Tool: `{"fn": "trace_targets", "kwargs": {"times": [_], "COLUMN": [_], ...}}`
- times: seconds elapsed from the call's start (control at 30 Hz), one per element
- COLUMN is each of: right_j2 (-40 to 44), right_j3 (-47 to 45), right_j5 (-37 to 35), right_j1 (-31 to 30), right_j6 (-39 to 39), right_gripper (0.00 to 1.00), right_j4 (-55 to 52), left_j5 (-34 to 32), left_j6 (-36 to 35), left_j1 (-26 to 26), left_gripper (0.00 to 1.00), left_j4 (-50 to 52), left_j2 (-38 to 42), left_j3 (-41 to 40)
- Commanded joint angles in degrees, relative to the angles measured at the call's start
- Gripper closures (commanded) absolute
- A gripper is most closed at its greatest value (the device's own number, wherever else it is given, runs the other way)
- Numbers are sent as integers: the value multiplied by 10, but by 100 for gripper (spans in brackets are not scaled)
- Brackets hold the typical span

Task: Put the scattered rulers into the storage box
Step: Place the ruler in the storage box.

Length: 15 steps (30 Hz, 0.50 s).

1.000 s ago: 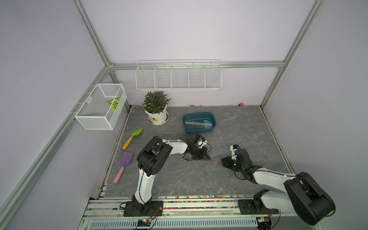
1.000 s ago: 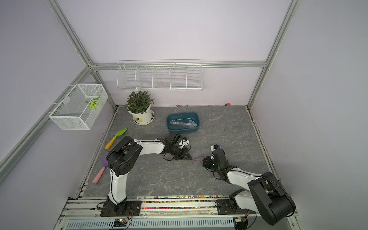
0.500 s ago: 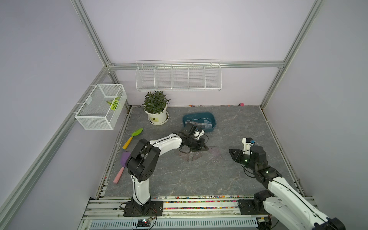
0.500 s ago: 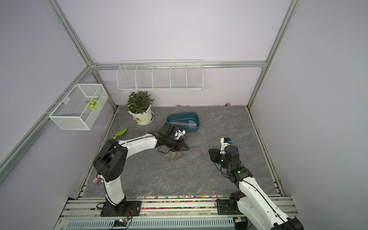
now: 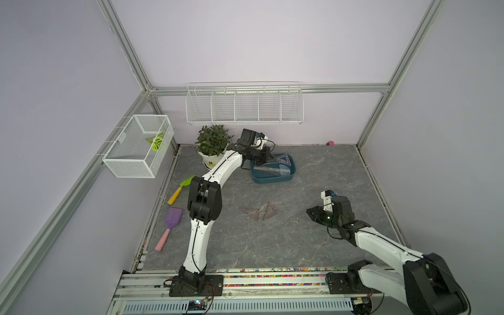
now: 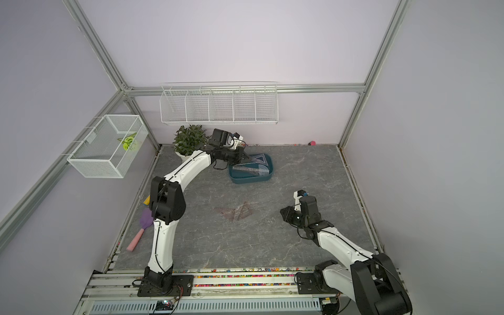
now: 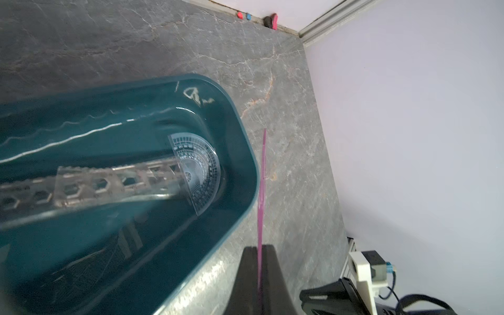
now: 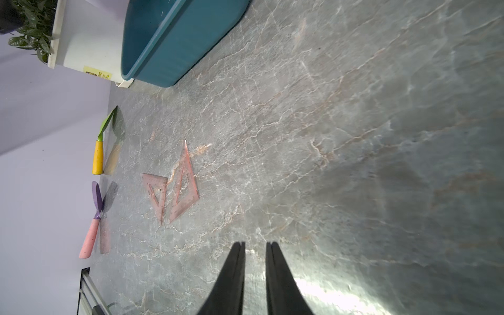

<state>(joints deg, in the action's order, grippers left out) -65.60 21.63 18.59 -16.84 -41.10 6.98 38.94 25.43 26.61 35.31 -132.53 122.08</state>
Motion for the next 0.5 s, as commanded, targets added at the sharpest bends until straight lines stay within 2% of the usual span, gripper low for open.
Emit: {"fn": "trace_targets", "kwargs": {"times": [0.0,0.2,0.47], "right_j2": [-12,-25,-17], "right_j3": [15,16,17], "right_j5": [21,35,32], "right_j1": [2,2,5], "right_j6": [5,6,15], "right_gripper": [81,82,82], "right_j4": [33,42,30], "left_j5": [-3,6,15], "left_j6": [-24,-21,1], "left_j1": [-1,-6,-6], "left_gripper": [100,100,100], "left_j4": [77,92,69], "left_j2": [-45,-117,-157], "left_j3": [61,142,154]}}
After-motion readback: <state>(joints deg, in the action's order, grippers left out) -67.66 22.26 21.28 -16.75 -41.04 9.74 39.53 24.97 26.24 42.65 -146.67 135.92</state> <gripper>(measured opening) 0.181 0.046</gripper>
